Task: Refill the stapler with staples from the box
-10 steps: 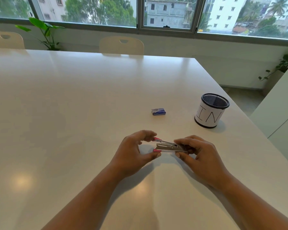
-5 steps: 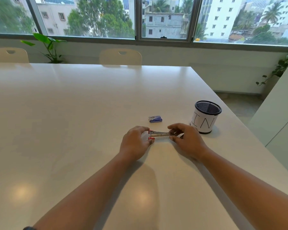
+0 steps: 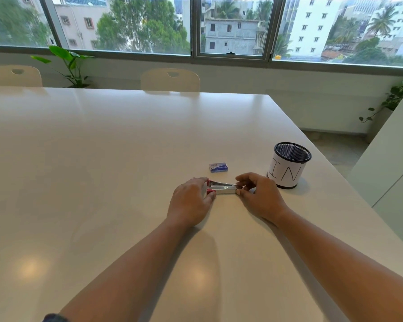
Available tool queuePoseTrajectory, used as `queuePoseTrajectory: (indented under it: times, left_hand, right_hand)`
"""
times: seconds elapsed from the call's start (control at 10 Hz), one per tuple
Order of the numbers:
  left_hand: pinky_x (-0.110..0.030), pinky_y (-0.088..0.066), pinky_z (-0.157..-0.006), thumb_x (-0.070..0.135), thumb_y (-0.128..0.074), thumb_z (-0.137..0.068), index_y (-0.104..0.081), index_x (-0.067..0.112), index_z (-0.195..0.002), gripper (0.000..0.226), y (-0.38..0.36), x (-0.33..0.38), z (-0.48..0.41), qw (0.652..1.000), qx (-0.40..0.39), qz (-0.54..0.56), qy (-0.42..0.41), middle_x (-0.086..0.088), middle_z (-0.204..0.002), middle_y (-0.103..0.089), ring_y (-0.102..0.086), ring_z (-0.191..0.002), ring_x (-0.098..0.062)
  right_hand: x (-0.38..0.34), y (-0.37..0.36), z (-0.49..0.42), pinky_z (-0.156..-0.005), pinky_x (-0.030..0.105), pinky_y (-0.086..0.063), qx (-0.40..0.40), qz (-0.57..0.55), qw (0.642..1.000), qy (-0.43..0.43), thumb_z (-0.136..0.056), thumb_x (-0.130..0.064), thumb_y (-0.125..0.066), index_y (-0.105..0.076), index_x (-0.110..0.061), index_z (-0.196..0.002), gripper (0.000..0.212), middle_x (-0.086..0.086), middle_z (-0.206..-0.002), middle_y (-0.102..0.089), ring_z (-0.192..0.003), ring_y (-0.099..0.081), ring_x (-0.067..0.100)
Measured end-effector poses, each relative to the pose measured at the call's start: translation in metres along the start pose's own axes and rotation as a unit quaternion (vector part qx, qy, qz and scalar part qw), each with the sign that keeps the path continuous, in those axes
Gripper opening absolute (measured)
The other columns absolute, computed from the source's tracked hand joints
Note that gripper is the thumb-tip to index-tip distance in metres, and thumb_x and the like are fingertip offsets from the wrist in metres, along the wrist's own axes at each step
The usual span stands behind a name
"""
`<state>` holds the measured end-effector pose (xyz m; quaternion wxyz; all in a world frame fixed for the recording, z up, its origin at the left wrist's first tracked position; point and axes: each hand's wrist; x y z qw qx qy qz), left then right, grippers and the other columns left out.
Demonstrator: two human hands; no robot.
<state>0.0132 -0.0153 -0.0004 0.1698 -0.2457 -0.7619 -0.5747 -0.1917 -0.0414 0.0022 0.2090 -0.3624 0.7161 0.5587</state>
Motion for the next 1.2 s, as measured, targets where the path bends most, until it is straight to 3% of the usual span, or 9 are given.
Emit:
queuePoseTrajectory:
  times: [0.4,0.7,0.8,0.9,1.1,1.2]
  left_hand:
    - [-0.037,-0.046,-0.096,0.038,-0.056,-0.093,-0.058,0.021,-0.127,0.039,-0.003,-0.001,0.002,1.000,0.021,-0.009,-0.017,0.000,-0.114,-0.068,-0.062,-0.103,-0.020]
    - [-0.036,-0.043,-0.099,0.045,-0.054,-0.092,-0.056,0.019,-0.131,0.047,-0.004,-0.001,0.003,0.999,0.019,-0.027,-0.017,-0.001,-0.123,-0.066,-0.061,-0.110,-0.020]
    - [-0.036,-0.042,-0.095,0.056,-0.043,-0.096,-0.058,0.019,-0.125,0.049,-0.002,0.001,0.004,1.000,0.010,-0.026,-0.012,-0.002,-0.120,-0.067,-0.061,-0.109,-0.021]
    - [-0.040,-0.045,-0.097,0.060,-0.030,-0.098,-0.058,0.019,-0.125,0.057,0.000,0.001,0.006,1.000,-0.008,0.004,0.011,-0.001,-0.122,-0.066,-0.060,-0.111,-0.023]
    - [-0.038,-0.024,-0.118,0.034,-0.036,-0.101,-0.057,0.013,-0.129,0.041,-0.002,0.001,0.008,0.996,0.045,-0.043,0.069,-0.007,-0.134,-0.061,-0.049,-0.130,-0.023]
    - [-0.038,-0.019,-0.120,0.031,-0.034,-0.102,-0.049,0.011,-0.139,0.044,-0.005,-0.001,0.005,0.993,0.010,-0.066,0.095,-0.009,-0.151,-0.047,-0.033,-0.145,-0.023]
  right_hand:
    - [0.001,-0.003,0.000,-0.071,0.006,-0.044,0.009,0.017,1.000,-0.001,-0.081,-0.019,-0.076,-0.073,-0.029,-0.103,0.024,-0.016,-0.084,-0.073,-0.082,-0.067,0.002]
    - [0.003,-0.006,0.001,-0.076,0.018,-0.048,0.010,0.033,0.999,0.004,-0.083,-0.020,-0.072,-0.072,-0.028,-0.105,0.024,-0.012,-0.089,-0.074,-0.082,-0.068,0.010]
    - [0.002,-0.007,0.003,-0.078,0.027,-0.052,0.009,0.059,0.998,0.016,-0.086,-0.021,-0.069,-0.070,-0.022,-0.112,0.026,-0.005,-0.098,-0.073,-0.081,-0.065,0.014]
    - [0.001,-0.008,0.005,-0.083,0.030,-0.050,0.012,0.079,0.996,0.025,-0.090,-0.024,-0.064,-0.067,-0.016,-0.119,0.030,0.004,-0.108,-0.071,-0.089,-0.063,0.017]
    - [-0.004,-0.007,0.021,-0.098,0.038,-0.048,0.037,0.200,0.979,0.022,-0.100,-0.025,-0.042,-0.064,-0.015,-0.125,0.035,0.005,-0.125,-0.070,-0.116,-0.060,0.024]
    - [0.000,-0.004,0.028,-0.116,0.033,-0.029,-0.011,0.242,0.969,-0.042,-0.101,-0.023,-0.035,-0.049,-0.012,-0.143,0.045,0.007,-0.151,-0.050,-0.142,-0.040,0.020]
Point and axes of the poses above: each hand's wrist, its own z-axis away from the middle knuckle, its own y-axis out of the back of the hand, x = y × z
